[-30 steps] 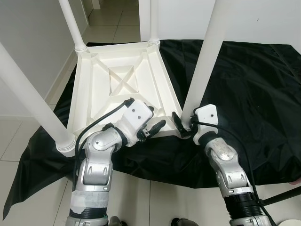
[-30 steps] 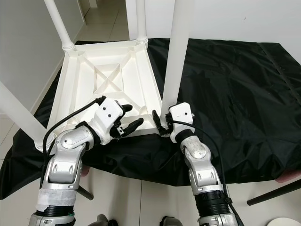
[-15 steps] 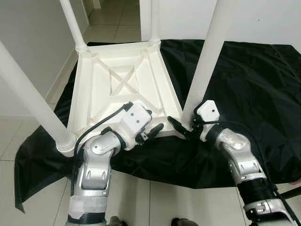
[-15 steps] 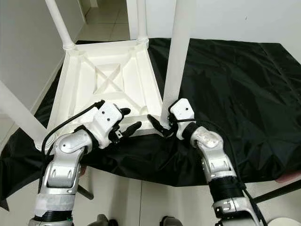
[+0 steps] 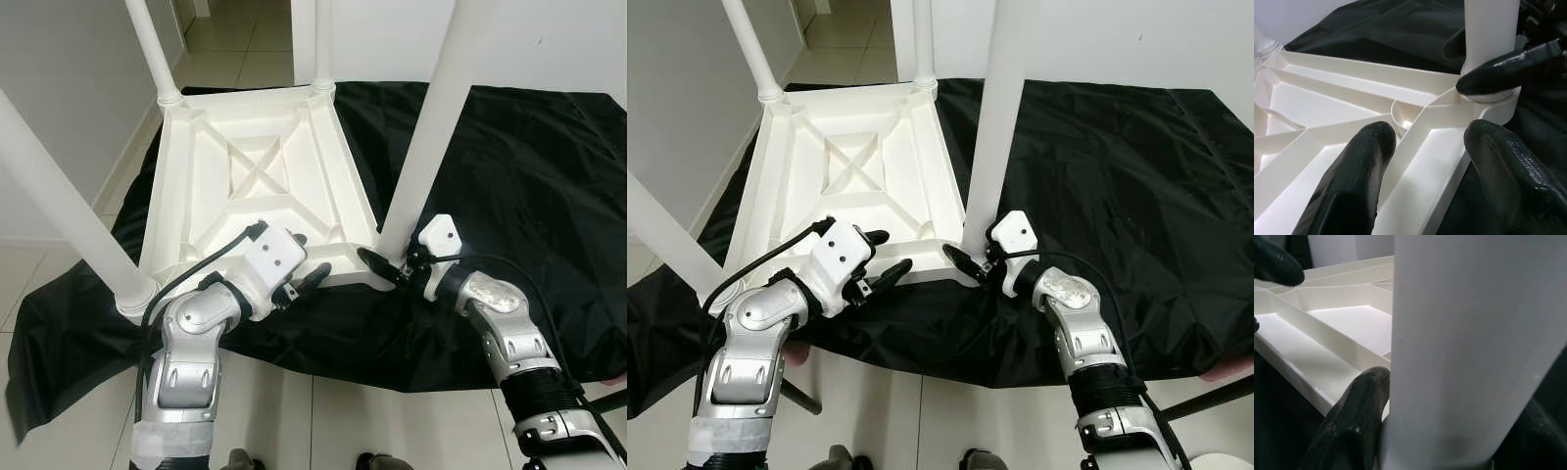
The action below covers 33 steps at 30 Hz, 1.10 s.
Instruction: Building children table
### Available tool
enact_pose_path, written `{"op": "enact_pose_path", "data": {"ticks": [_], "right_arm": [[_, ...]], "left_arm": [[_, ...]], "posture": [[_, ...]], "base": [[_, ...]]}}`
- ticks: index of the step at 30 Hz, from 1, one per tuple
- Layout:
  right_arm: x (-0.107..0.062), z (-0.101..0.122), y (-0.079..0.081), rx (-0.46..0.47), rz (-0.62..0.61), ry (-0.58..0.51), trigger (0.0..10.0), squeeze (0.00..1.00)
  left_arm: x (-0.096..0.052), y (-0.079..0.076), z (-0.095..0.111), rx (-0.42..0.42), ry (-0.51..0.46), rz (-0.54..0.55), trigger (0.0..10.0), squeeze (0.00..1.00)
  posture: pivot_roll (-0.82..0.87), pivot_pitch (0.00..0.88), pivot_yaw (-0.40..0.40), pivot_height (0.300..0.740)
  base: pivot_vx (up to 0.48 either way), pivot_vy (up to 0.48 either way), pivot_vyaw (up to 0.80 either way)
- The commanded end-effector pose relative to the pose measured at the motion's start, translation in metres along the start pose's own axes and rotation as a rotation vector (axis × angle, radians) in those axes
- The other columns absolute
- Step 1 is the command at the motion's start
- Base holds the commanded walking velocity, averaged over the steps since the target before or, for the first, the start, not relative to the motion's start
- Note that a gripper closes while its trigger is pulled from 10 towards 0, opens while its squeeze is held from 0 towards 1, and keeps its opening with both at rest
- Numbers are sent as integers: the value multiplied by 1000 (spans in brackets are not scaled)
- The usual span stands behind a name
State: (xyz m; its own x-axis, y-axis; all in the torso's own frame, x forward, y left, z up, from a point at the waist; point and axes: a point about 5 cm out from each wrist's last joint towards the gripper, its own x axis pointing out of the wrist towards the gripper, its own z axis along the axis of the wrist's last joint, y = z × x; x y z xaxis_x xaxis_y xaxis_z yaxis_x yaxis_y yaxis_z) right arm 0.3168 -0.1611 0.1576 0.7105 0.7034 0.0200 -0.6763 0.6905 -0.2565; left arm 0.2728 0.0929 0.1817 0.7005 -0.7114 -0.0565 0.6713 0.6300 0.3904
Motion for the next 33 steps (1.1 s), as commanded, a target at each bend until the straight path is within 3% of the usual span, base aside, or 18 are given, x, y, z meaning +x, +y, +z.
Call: {"op": "enact_pose_path", "data": {"ticks": [1,7,12,14,15,19,22,25,27,33], "right_arm": [[-2,-6,3,76,-15,-2,10000,0],[-4,-3,6,132,-112,-12,10000,0],[0,-2,18,134,-332,25,10000,0],[0,-1,20,138,-358,19,10000,0],[2,2,31,155,-437,9,10000,0],[3,4,39,193,-529,1,10000,0],[4,8,44,209,-724,-9,10000,0],[4,12,49,241,-839,-28,10000,0],[8,15,58,284,-829,-38,10000,0],[6,26,60,270,-762,-90,10000,0]], "left_arm": [[-2,6,-2,-13,11,208,10000,0],[-3,3,-2,-25,13,207,10000,0],[-5,2,-4,-34,18,215,10000,0],[-5,2,-4,-34,19,216,10000,0],[-6,2,-4,-34,20,220,10000,0],[-7,2,-4,-38,23,225,10000,0],[-9,2,-6,-43,29,232,10000,0],[-10,2,-6,-49,32,235,10000,0],[-10,1,-7,-52,35,236,10000,0],[-8,-2,-7,-60,33,225,10000,0]], "posture": [[-82,126,60,740],[-88,137,57,740],[-93,145,43,740],[-93,145,43,740],[-95,149,38,740],[-97,153,34,740],[-100,162,29,740],[-102,166,30,740],[-106,169,27,740],[-120,182,33,740]], "base": [[0,0,0],[0,0,0],[0,0,0],[0,0,0],[0,0,0],[0,0,0],[0,0,0],[0,0,0],[0,0,0],[0,0,0]]}}
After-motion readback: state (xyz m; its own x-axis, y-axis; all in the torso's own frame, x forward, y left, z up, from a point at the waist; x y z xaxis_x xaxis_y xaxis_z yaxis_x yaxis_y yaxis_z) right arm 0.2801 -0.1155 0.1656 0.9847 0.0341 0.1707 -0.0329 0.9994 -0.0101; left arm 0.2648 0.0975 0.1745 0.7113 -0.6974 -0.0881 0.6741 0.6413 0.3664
